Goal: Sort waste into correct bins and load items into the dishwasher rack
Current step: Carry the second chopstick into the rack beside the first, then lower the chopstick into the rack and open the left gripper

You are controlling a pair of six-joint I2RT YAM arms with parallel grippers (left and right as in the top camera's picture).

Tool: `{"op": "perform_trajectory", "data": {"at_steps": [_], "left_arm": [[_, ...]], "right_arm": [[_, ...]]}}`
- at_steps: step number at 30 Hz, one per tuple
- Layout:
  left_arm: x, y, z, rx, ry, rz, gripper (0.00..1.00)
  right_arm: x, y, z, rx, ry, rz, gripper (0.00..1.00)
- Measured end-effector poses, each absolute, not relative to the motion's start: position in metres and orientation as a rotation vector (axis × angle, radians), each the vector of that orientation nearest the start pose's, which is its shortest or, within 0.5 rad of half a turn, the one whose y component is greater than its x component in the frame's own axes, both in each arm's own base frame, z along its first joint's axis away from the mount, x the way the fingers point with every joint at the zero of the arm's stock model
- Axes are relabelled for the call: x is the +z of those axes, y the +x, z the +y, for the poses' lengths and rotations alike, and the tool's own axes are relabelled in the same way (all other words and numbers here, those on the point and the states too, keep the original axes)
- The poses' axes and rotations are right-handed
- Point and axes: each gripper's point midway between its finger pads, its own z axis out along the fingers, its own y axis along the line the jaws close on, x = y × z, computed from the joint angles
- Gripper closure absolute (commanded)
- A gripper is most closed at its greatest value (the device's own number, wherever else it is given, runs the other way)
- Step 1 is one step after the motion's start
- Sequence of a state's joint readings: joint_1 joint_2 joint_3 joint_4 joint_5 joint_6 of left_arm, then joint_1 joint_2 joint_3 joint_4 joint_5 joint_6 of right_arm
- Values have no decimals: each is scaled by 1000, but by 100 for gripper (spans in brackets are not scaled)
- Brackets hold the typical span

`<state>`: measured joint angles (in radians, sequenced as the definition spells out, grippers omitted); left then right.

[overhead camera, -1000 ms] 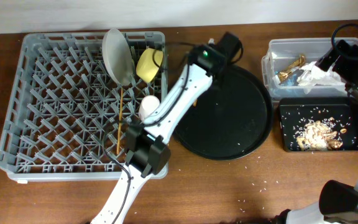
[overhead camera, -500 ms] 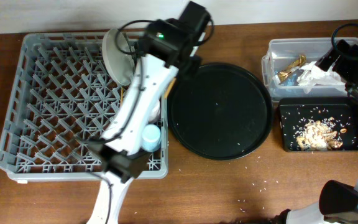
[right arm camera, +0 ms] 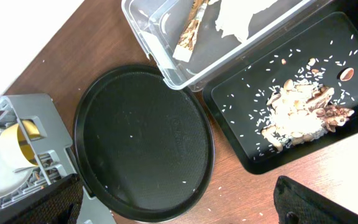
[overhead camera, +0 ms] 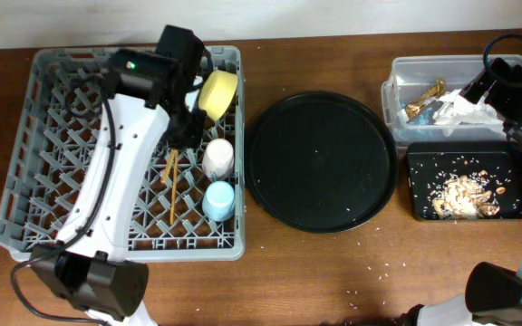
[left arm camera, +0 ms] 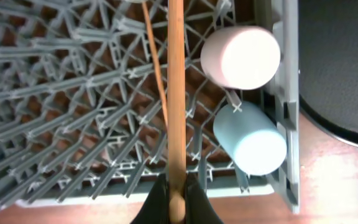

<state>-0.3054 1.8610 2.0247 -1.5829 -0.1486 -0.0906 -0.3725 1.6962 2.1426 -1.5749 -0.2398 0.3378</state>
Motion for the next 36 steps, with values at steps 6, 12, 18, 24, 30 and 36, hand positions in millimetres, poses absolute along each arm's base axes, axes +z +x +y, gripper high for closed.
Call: {"op": "perform_trajectory", "data": {"at_steps": [6, 12, 18, 24, 30, 36], "left_arm": [[179, 349, -85, 174, 275, 3007, 100], [151, 341, -78, 204, 166, 3055, 100], [159, 338, -71, 228, 122, 3026, 100], [134, 333, -66, 270, 125, 3045, 99], [128, 334, -60, 321, 110, 3034, 63], [129, 336, -56, 359, 100, 3022, 57]], "right_arm": [[318, 342, -90, 312, 863, 2537, 2], [318, 342, -90, 312, 863, 2538, 2], [318, 342, -90, 312, 862, 2538, 2], [318, 342, -90, 312, 863, 2537, 2], [318, 342, -90, 312, 862, 2538, 2], [318, 342, -90, 312, 863, 2537, 1]]}}
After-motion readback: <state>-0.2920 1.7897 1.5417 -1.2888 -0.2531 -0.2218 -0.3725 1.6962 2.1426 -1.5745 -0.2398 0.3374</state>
